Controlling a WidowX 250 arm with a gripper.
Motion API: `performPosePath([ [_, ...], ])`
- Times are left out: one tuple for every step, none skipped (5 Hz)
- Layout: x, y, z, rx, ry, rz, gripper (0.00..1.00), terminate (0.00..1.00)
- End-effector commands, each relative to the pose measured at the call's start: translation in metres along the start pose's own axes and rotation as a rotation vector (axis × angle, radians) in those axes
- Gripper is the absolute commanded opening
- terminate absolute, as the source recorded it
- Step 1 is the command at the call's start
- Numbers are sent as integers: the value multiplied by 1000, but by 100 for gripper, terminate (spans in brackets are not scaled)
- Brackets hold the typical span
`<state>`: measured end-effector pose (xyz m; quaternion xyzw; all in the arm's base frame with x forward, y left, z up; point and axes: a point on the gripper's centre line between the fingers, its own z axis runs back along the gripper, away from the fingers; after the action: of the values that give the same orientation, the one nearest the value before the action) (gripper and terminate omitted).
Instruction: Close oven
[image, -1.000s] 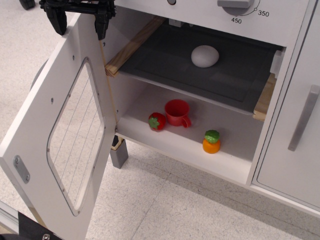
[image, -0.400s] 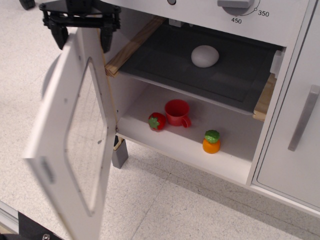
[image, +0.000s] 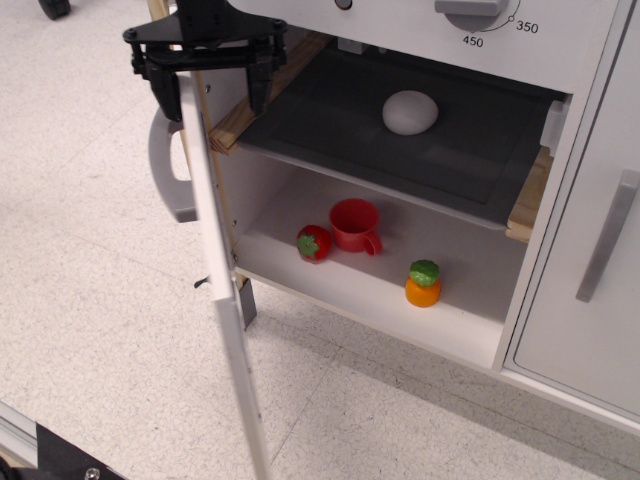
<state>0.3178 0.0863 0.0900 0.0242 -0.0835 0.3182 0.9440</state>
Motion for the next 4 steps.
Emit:
performPosePath([
  [0,-55,17,-89,-65,49,100,0],
  [7,-75,18,-112,-83,79,100,0],
  [12,-82,24,-128,-83,102,100,0],
  [11,-77,39,-155,-91,104,100,0],
])
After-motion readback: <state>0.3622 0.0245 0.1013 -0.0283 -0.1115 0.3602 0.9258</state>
